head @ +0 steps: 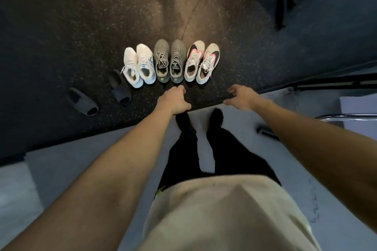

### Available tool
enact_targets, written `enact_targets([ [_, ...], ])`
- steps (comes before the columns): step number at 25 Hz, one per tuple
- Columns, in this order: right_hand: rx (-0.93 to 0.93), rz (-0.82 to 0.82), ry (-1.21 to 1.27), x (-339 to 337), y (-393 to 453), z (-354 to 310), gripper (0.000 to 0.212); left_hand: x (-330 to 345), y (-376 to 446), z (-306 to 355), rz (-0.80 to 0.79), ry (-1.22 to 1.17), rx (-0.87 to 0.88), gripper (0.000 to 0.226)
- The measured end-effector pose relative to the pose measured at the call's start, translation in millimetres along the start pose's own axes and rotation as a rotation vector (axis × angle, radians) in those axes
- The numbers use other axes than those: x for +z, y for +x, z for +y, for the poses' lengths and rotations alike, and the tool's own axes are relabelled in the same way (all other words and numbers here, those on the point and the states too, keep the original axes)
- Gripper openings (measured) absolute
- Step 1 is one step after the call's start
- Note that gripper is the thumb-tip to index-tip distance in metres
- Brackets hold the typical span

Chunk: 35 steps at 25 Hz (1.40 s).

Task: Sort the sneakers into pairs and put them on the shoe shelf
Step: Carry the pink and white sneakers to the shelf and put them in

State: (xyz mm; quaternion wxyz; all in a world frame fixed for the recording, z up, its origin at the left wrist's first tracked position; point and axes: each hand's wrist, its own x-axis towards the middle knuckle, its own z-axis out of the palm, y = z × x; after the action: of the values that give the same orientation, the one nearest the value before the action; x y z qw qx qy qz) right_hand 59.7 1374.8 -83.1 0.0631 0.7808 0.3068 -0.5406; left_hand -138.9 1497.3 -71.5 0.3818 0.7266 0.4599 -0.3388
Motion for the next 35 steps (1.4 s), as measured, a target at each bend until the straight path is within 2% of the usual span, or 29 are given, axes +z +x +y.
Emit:
enact_targets([
  [4, 0.013, 0.001, 0.008, 6.9, 98.5, -9.4, 0.062, 2.1, 103.1, -12.1, -0.044, 0.022, 0.012, 0.067],
  [13, -0.116, 0.144, 0.020, 102.6, 355.0, 10.7, 0.058, 98.4, 365.2, -50.3, 0.046, 0.215, 0.071, 0.066],
  [18, -0.178, 0.173, -0.224, 157.4, 470.8, 35.4, 0.061, 159.4, 474.8, -74.6, 0.142, 0.408, 0.184, 0.054],
  [21, -0.224, 0.177, -0.271, 176.2, 513.7, 36.3, 0.054, 177.2, 512.4, -80.2, 0.189, 0.481, 0.208, 0.034],
  [23, -0.217, 0.259, -0.278, 187.8, 528.5, 36.5, 0.042, 183.5, 523.3, -79.7, 0.233, 0.484, 0.202, 0.023],
  [27, -0.176, 0.382, -0.226, 184.5, 510.7, 34.6, 0.019, 176.1, 504.4, -73.2, 0.220, 0.374, 0.231, 0.023],
  [30, -0.128, 0.331, -0.199, 164.2, 458.0, 29.9, 0.016, 162.3, 456.8, -59.8, 0.154, 0.316, 0.231, 0.025],
  [35, -0.158, 0.274, -0.180, 108.5, 321.2, 9.6, 0.017, 108.1, 331.6, -22.1, 0.184, 0.282, 0.262, 0.019],
])
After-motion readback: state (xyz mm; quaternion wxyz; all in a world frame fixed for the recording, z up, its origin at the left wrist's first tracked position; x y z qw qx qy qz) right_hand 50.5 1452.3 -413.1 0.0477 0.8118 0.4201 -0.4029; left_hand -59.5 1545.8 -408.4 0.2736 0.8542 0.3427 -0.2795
